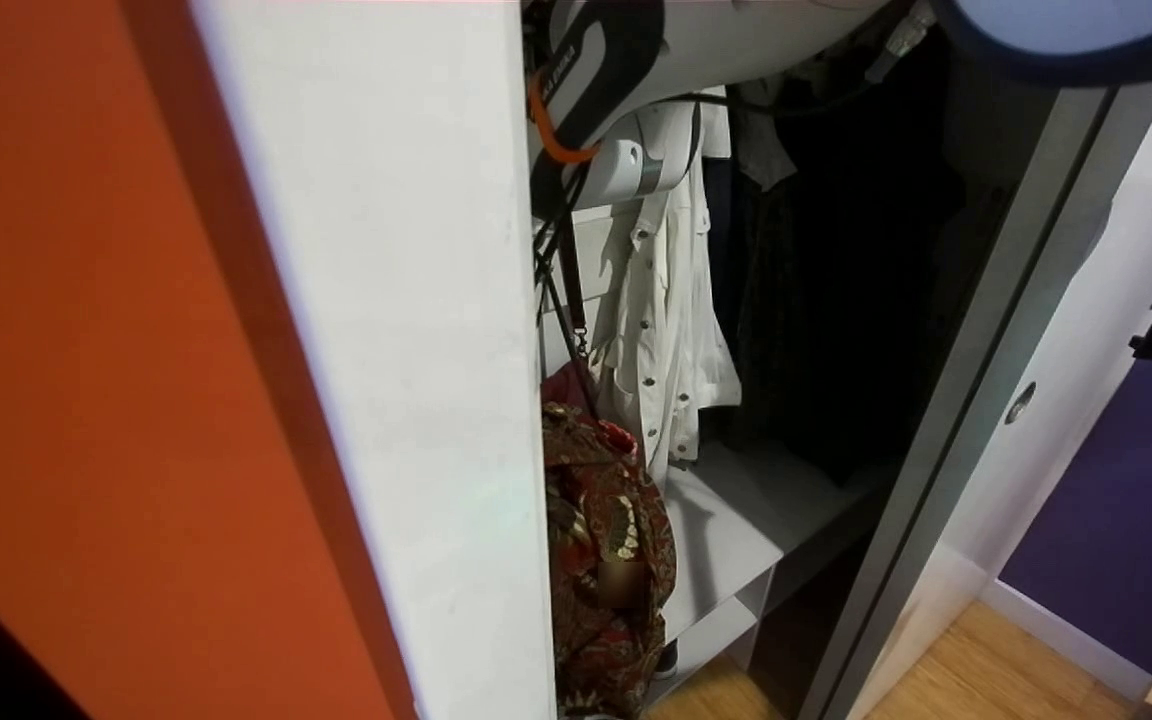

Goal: Move the sling bag from the top hook to the bottom hook

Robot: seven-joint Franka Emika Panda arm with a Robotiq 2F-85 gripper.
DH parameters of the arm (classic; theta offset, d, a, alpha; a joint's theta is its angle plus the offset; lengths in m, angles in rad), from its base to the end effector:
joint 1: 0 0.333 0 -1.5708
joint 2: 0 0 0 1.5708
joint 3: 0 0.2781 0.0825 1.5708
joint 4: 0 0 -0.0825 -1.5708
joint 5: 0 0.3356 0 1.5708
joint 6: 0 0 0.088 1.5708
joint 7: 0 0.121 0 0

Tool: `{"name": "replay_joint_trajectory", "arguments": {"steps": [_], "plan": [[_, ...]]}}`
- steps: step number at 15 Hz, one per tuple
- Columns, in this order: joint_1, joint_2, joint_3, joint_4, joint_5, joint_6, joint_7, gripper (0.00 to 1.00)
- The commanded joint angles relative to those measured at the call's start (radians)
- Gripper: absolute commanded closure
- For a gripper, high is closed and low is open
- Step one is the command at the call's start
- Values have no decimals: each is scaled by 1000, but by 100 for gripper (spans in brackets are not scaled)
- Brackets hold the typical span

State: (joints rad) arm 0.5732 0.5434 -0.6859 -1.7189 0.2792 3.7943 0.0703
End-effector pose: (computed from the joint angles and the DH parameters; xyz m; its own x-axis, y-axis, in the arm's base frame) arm 0.6301 0.0015 0.5270 -0.0931 0.0457 0.9946 -0.1833 -0.9827 0.0280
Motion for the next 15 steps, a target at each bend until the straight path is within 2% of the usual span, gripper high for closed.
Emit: {"name": "replay_joint_trajectory", "arguments": {"steps": [1,6,7,8,11,15], "plan": [[0,-11,-12,-10,12,69,0,100],[-20,-2,9,2,-18,134,37,100],[-145,-47,194,13,7,161,-89,100],[-175,-47,232,16,0,177,-97,100],[-319,-44,410,30,-44,227,-119,100],[-418,-32,530,53,-67,265,-129,100]]}}
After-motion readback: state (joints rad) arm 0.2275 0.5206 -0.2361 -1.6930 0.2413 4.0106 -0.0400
